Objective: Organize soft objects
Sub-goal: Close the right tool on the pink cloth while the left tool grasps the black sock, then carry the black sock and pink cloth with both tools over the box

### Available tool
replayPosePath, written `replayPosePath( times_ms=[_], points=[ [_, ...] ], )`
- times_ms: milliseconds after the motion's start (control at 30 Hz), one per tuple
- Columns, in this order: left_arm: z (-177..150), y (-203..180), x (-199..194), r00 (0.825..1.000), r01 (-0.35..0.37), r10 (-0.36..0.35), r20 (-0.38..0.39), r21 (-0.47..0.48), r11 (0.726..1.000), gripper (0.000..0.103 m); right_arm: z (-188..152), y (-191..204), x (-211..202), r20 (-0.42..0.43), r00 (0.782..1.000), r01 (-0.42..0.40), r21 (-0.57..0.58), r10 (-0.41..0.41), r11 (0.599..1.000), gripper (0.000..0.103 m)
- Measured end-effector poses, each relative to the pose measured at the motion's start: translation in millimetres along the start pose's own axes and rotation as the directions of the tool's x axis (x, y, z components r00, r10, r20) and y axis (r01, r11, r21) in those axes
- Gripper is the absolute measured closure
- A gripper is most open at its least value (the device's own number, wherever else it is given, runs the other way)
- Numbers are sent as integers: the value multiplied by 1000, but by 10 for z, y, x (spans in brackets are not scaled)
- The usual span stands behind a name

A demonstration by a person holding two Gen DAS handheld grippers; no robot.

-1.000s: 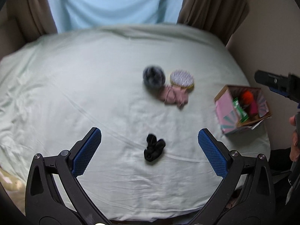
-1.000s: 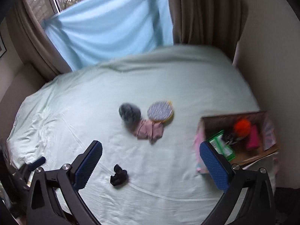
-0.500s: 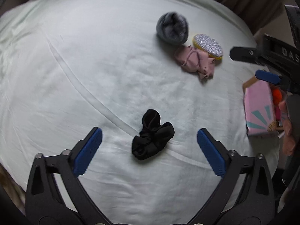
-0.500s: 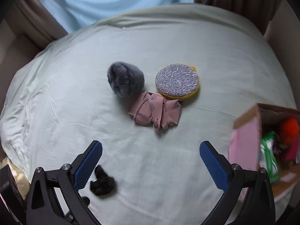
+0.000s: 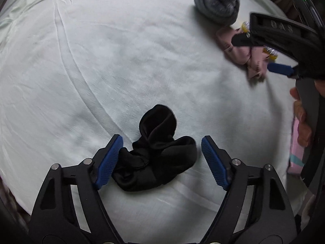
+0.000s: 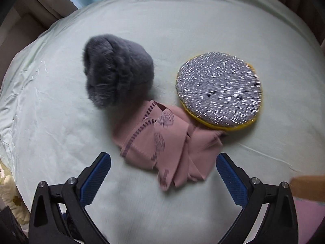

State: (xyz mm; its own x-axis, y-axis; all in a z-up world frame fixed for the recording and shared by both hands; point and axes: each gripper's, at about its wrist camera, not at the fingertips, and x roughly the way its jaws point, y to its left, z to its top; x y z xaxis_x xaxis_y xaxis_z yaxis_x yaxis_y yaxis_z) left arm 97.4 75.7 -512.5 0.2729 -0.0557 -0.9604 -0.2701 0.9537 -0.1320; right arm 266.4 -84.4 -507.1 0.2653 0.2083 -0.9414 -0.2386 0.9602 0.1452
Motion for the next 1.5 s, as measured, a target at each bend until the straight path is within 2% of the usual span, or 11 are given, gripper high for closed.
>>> replayPosePath(
  times_ms=[200, 300, 400, 467, 533, 633, 833, 900, 1067, 1200, 1500],
  points=[
    [-32, -114, 68, 999, -52, 51, 11, 26, 998, 28, 65, 58, 209, -10, 999, 37, -2, -37, 999, 0],
    [-41, -140, 72, 996, -84, 83, 15, 34, 996, 40, 62, 127, 246, -2, 997, 73, -26, -74, 997, 0],
    [-30, -106, 51, 996, -91, 90, 14, 23, 996, 52, 54, 162, 263, 4, 994, 108, -29, -108, 994, 6],
    [-30, -85, 38, 995, -95, 95, 18, 23, 995, 61, 53, 167, 246, 14, 993, 120, -19, -120, 993, 15],
    [-24, -67, 29, 995, -98, 97, 19, 21, 995, 70, 71, 124, 203, 28, 991, 130, 4, -130, 991, 35],
    [-7, -34, 25, 996, -94, 94, 14, 19, 995, 81, 106, 39, 185, 26, 990, 138, 20, -138, 990, 50],
    [108, 228, -86, 997, -73, 73, 20, 17, 997, 85, 118, 19, 132, 43, 988, 145, 22, -146, 989, 69],
    [130, 242, -117, 997, -67, 67, 29, 21, 998, 86, 135, -4, 106, 50, 990, 127, 46, -129, 991, 72],
    [141, 232, -281, 997, -60, 59, 54, 31, 998, 86, 93, -90, -55, 70, 992, 97, 63, -102, 993, 72],
    [171, 255, -468, 996, -52, 49, 73, 36, 998, 86, 29, 21, -290, 98, 992, 79, 69, -86, 994, 72],
    [265, 197, -1201, 990, -30, 17, 143, 86, 996, 86, 10, 67, -1012, 145, 988, 40, 75, -51, 996, 72]
  ],
)
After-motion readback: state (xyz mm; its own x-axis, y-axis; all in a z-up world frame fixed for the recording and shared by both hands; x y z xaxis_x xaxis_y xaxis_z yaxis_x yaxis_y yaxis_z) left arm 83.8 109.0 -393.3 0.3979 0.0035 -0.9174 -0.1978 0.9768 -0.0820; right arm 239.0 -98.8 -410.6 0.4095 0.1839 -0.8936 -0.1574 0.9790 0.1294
